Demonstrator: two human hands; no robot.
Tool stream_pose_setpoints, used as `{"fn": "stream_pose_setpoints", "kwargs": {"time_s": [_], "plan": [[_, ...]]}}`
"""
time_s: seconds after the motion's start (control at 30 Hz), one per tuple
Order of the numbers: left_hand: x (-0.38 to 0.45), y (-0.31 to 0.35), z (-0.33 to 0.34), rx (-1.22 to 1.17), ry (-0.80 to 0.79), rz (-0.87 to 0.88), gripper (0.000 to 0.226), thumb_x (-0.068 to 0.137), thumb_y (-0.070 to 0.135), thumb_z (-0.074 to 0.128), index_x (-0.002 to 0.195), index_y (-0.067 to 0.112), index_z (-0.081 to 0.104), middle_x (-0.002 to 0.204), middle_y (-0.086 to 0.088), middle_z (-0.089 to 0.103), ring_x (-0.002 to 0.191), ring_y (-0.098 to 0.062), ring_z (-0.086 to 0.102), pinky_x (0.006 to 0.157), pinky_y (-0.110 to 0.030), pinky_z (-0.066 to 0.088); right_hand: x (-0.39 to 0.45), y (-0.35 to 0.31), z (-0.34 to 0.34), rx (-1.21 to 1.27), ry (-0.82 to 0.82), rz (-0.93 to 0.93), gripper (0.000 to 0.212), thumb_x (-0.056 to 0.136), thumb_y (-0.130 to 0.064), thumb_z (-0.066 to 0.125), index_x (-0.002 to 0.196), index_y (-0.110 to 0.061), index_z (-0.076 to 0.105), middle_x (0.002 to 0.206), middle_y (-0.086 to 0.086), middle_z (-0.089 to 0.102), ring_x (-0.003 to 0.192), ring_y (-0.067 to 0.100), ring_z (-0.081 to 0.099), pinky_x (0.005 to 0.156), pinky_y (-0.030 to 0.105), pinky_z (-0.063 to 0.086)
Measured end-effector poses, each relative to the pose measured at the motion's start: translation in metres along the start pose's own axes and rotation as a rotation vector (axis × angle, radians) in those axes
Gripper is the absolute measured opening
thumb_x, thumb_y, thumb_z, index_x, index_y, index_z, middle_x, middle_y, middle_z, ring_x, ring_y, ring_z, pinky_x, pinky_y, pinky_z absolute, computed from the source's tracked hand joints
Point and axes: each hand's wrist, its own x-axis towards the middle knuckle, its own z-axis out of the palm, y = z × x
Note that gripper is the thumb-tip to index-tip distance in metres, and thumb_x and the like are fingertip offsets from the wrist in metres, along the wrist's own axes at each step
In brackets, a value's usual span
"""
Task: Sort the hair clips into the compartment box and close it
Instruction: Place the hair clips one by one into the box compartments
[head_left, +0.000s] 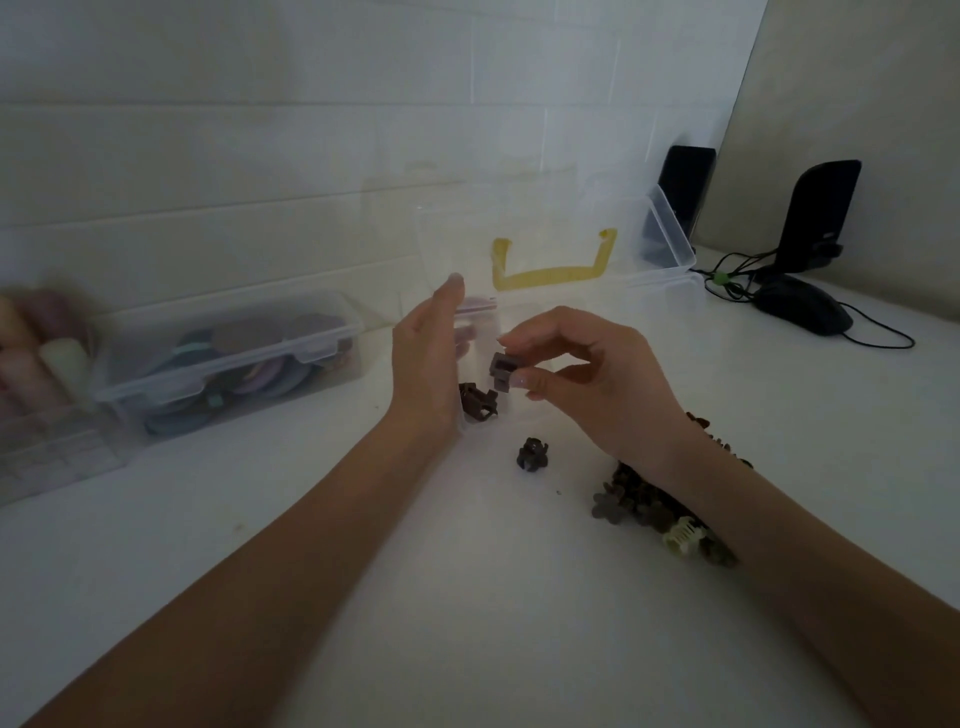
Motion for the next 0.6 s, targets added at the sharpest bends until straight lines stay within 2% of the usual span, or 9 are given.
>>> {"fn": "stream_pose_setpoints", "kwargs": {"time_s": [0.07,0.13,0.2,0.33,0.4,0.43,0.5,0.57,0.6], "plan": [[-0.004,-0.003,0.003,-0.009,0.003,0.022,0.022,0.098,0.033,0.052,0.086,0.02,0.064,0.094,0.003,0.067,0.09,-0.017,0.061,0.093,-0.034,0.048,0.0,-0.001,0.003,-0.009,0.027,-0.019,0.019,0.076,0.0,0.074,0.082,-0.016,0.067,0.083,-0.006,0.07,0.078,0.007,0.065,0.066,0.024,0.056],[-0.006,-0.007,0.006,-0.015,-0.009,0.038,0.031,0.098,0.033,0.052,0.094,0.009,0.07,0.101,-0.006,0.072,0.091,-0.018,0.061,0.088,-0.033,0.048,-0.001,-0.001,0.007,-0.042,0.041,-0.052,0.013,0.075,-0.002,0.075,0.078,-0.011,0.067,0.081,-0.005,0.068,0.075,0.006,0.063,0.068,0.022,0.054],[-0.007,-0.007,0.008,-0.01,-0.013,0.043,0.036,0.098,0.034,0.052,0.101,0.003,0.07,0.108,-0.011,0.072,0.094,-0.02,0.062,0.088,-0.034,0.049,-0.001,0.001,0.01,-0.181,0.042,-0.131,0.01,0.075,-0.002,0.075,0.077,-0.008,0.067,0.081,-0.009,0.061,0.073,0.006,0.059,0.067,0.017,0.05],[-0.005,-0.005,0.007,-0.032,-0.035,0.003,0.022,0.097,0.034,0.054,0.085,0.02,0.066,0.096,0.0,0.069,0.088,-0.017,0.061,0.092,-0.036,0.05,0.0,0.008,0.008,-0.445,0.091,-0.197,0.01,0.076,-0.008,0.076,0.079,-0.013,0.068,0.08,-0.006,0.048,0.075,-0.001,0.045,0.067,0.009,0.035],[-0.003,-0.004,0.005,-0.039,-0.049,-0.013,0.02,0.097,0.036,0.054,0.086,0.023,0.064,0.097,0.004,0.067,0.09,-0.016,0.062,0.09,-0.034,0.05,0.0,0.002,0.001,-0.453,0.061,-0.154,0.006,0.08,-0.019,0.074,0.079,-0.017,0.068,0.068,-0.005,0.048,0.061,0.004,0.043,0.06,0.012,0.034],[-0.002,-0.004,0.004,-0.035,-0.056,-0.017,0.02,0.097,0.037,0.054,0.087,0.023,0.064,0.099,0.004,0.067,0.092,-0.017,0.064,0.09,-0.033,0.049,0.0,-0.001,-0.004,-0.449,0.019,-0.13,0.01,0.083,-0.027,0.071,0.078,-0.019,0.069,0.059,-0.005,0.047,0.052,0.008,0.041,0.055,0.017,0.034],[-0.002,-0.002,0.003,-0.036,-0.061,-0.022,0.022,0.096,0.039,0.055,0.09,0.02,0.065,0.101,0.001,0.07,0.096,-0.021,0.067,0.091,-0.035,0.05,0.0,-0.006,-0.013,-0.403,-0.055,-0.086,0.03,0.086,-0.043,0.062,0.073,-0.017,0.073,0.043,-0.002,0.042,0.04,0.012,0.034,0.047,0.019,0.029],[-0.002,-0.002,0.002,-0.043,-0.059,-0.026,0.024,0.096,0.038,0.055,0.089,0.018,0.065,0.099,-0.001,0.071,0.096,-0.021,0.068,0.088,-0.035,0.052,0.0,-0.009,-0.017,-0.379,-0.134,-0.048,0.052,0.084,-0.055,0.051,0.069,-0.011,0.075,0.036,-0.002,0.035,0.035,0.012,0.028,0.044,0.018,0.024],[-0.001,-0.002,0.003,-0.05,-0.06,-0.027,0.023,0.096,0.037,0.055,0.086,0.018,0.065,0.095,0.001,0.071,0.091,-0.019,0.068,0.083,-0.031,0.052,-0.001,-0.008,-0.017,-0.399,-0.19,-0.023,0.056,0.084,-0.057,0.049,0.068,-0.01,0.075,0.036,-0.003,0.032,0.035,0.013,0.027,0.044,0.019,0.023]]}}
